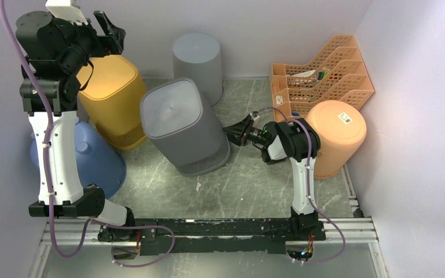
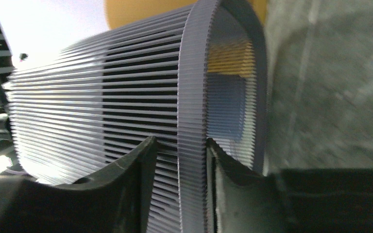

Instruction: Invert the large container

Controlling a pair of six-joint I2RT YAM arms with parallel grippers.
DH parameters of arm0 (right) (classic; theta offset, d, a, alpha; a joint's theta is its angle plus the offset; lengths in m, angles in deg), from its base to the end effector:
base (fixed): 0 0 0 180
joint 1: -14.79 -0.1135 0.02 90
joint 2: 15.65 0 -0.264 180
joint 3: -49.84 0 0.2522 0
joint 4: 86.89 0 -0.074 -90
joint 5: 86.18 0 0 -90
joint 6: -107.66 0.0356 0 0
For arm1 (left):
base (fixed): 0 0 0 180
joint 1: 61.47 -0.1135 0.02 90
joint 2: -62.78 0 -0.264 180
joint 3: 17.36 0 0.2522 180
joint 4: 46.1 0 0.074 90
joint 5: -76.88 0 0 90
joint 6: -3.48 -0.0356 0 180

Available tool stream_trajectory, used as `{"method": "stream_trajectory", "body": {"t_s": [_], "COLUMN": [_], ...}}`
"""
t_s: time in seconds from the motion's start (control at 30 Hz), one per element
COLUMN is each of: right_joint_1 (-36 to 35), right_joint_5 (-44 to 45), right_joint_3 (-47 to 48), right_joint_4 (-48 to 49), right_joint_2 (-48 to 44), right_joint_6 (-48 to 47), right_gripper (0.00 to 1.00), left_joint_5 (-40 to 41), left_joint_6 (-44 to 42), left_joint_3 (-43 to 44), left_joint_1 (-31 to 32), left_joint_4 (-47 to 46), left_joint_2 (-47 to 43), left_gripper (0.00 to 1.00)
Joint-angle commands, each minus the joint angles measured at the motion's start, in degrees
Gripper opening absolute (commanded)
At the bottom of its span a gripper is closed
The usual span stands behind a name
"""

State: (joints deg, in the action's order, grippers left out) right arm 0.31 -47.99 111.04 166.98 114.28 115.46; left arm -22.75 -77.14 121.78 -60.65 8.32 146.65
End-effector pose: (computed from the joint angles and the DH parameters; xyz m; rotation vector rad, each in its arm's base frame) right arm 0.3576 0.1212 0.0895 0.4734 1.9455 2.0848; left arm 0.2445 -0.0095 0.5849 0.0165 1.5624 -0.2711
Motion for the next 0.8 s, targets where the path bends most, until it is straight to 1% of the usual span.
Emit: {"method": "stream_trajectory", "body": {"t_s": [0.0, 0.07, 0.1, 0.13, 0.17, 0.37, 0.6, 0.67, 0.7, 0.73, 0.77], "right_joint_1": [2.5, 2.7, 2.7, 2.8, 2.9, 3.2, 4.1, 4.1, 4.1, 4.0, 4.0], "right_joint_5": [-2.1, -2.2, -2.5, -2.6, -2.7, -2.5, -1.2, -2.0, -2.3, -2.3, -2.1], "right_joint_3": [-0.1, 0.7, 1.4, 2.2, 3.3, 13.0, 22.2, 23.4, 23.2, 22.9, 22.7], "right_joint_4": [16.6, 16.6, 16.6, 16.6, 16.3, 14.8, 11.5, 4.6, -3.0, -10.4, -17.8], "right_joint_2": [2.4, 2.9, 3.4, 4.1, 4.8, 9.0, 10.4, 8.5, 6.5, 4.1, 1.9], "right_joint_6": [-3.3, -3.6, -3.4, -3.2, -3.0, -1.3, -0.9, -5.9, -10.2, -18.1, -22.5], "right_gripper": [0.48, 0.54, 0.64, 0.91, 0.99, 1.00, 1.00, 1.00, 1.00, 1.00, 1.00], "left_joint_5": [1.7, 1.8, 1.8, 1.8, 1.8, 2.4, 3.0, 2.9, 2.9, 3.0, 3.1], "left_joint_6": [-1.0, -1.1, -1.0, -1.0, -0.9, -1.3, -1.9, -2.0, -2.2, -2.3, -2.5], "left_joint_3": [-1.6, -1.9, -2.4, -3.2, -3.9, -6.4, -10.4, -11.4, -11.6, -11.7, -11.7], "left_joint_1": [0.9, 1.2, 1.3, 1.5, 1.7, 3.2, 4.1, 4.2, 4.3, 4.4, 4.4], "left_joint_4": [-2.4, -2.5, -2.9, -3.5, -4.0, -5.3, -8.2, -8.8, -8.9, -8.9, -8.9], "left_joint_2": [-0.9, -0.7, -0.9, -1.0, -1.1, 0.1, 0.4, 0.6, 0.9, 1.1, 1.4], "left_gripper": [0.94, 0.94, 0.94, 0.94, 0.94, 0.95, 0.95, 0.95, 0.95, 0.95, 0.95]}}
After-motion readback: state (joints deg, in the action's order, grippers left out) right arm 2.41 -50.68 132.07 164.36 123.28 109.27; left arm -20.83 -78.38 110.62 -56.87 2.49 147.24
